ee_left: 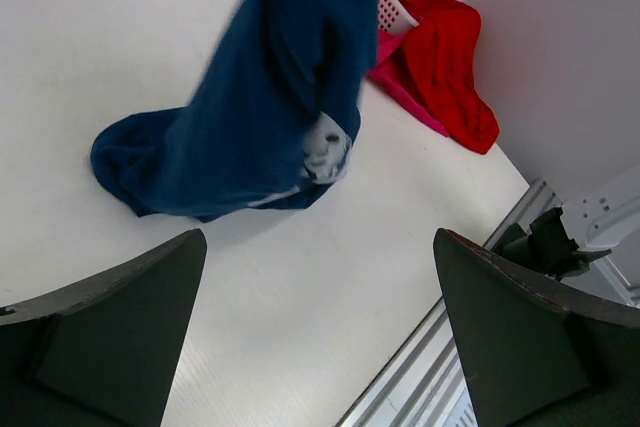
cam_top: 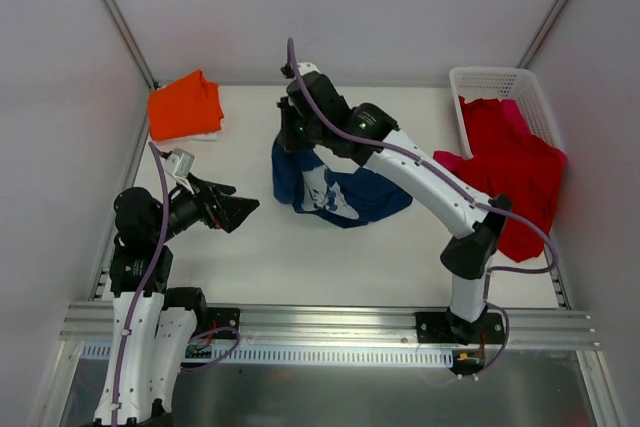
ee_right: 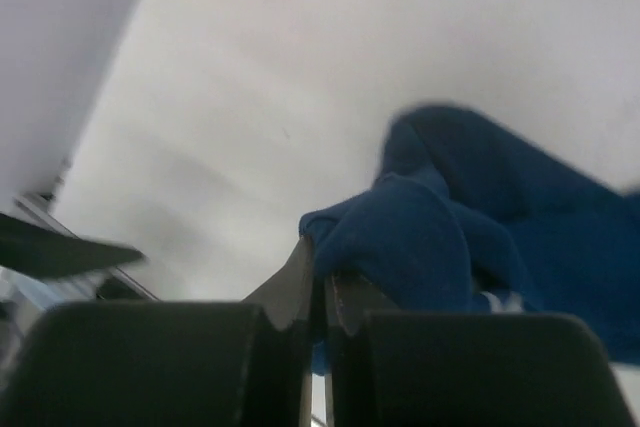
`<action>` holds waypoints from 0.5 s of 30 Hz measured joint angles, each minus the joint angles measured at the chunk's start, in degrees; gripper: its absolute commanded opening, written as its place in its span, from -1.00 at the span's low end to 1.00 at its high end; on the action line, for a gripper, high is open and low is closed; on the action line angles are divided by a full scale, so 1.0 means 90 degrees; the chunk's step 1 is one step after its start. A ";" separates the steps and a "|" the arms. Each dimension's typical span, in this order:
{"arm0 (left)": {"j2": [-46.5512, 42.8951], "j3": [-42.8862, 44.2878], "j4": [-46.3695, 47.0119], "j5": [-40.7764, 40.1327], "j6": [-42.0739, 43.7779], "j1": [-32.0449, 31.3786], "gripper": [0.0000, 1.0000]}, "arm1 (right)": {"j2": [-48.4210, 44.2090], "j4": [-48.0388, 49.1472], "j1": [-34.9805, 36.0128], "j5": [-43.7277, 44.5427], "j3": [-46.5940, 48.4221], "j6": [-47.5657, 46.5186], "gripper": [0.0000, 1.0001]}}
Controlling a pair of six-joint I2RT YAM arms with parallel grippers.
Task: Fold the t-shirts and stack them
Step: Move the tshirt to the center of the board
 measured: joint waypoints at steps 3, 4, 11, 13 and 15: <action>-0.0034 0.0000 0.0049 0.0005 -0.0024 0.0000 0.98 | 0.0923 0.0544 -0.0083 0.0015 0.1440 -0.0114 -0.57; -0.0039 -0.0002 0.0051 0.0005 -0.0029 0.0000 0.98 | 0.1163 0.0869 -0.0136 0.0058 0.1668 -0.0168 -0.27; -0.0109 -0.0024 0.0058 -0.0046 -0.0039 0.0000 0.98 | 0.3495 0.2703 -0.0811 0.0253 0.2409 -0.0561 0.99; -0.0107 -0.0024 0.0053 -0.0087 -0.0039 0.0000 0.98 | 0.3951 0.2761 -0.1010 0.0342 0.2232 -0.0595 0.99; -0.0109 -0.0024 0.0053 -0.0097 -0.0036 0.0000 0.98 | 0.4104 0.2686 -0.1197 0.0571 0.1676 -0.0663 0.99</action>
